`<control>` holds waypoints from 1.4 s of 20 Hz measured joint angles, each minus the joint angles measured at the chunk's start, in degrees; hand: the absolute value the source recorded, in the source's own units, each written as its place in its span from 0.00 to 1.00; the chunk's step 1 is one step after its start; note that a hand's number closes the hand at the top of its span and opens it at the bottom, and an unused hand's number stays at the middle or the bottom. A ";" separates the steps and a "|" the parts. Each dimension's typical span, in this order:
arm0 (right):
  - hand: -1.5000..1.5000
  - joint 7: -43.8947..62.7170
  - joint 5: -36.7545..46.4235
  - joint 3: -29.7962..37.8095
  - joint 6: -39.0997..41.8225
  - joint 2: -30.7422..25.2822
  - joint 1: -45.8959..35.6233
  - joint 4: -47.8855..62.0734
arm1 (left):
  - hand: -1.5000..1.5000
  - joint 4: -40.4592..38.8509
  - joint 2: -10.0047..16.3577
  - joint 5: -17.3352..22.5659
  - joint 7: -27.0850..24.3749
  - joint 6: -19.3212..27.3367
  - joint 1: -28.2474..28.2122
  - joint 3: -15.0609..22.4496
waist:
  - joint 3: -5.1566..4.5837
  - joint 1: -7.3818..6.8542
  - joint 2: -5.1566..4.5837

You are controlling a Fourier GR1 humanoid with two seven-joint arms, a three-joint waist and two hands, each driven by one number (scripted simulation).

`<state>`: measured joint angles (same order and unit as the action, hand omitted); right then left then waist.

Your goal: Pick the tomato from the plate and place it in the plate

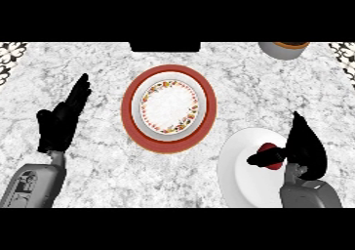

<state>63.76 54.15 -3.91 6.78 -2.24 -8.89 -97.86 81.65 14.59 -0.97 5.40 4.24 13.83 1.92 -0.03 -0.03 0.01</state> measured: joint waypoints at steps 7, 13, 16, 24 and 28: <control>0.00 -1.65 -1.02 2.15 1.26 1.04 0.83 3.51 | 0.50 0.06 -1.02 -1.04 0.76 0.14 0.67 -0.39 | 0.02 0.03 -0.01; 0.00 -3.04 -0.65 2.71 0.47 1.70 2.41 7.36 | 0.50 -0.52 -1.66 -1.88 0.55 -0.48 0.94 -0.94 | 0.02 0.04 -0.01; 0.00 -3.46 -0.49 2.74 -0.09 1.92 3.76 7.64 | 0.50 0.06 -1.86 -2.17 0.66 -1.05 0.41 -1.43 | 0.03 0.06 0.01; 1.00 -6.02 2.77 3.46 -2.80 0.41 2.73 10.67 | 0.50 -1.05 -2.47 -3.11 0.35 -2.14 1.44 -2.95 | -0.04 0.07 0.03; 1.00 -8.53 3.23 3.68 -3.97 -1.02 2.82 11.81 | 0.50 -2.10 -2.99 -3.50 -0.41 -2.43 1.79 -3.43 | -0.11 0.05 0.08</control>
<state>55.23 57.39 -0.23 2.81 -3.26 -6.08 -86.04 79.55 11.60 -4.47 4.99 1.81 15.61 -1.51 -0.14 0.01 0.09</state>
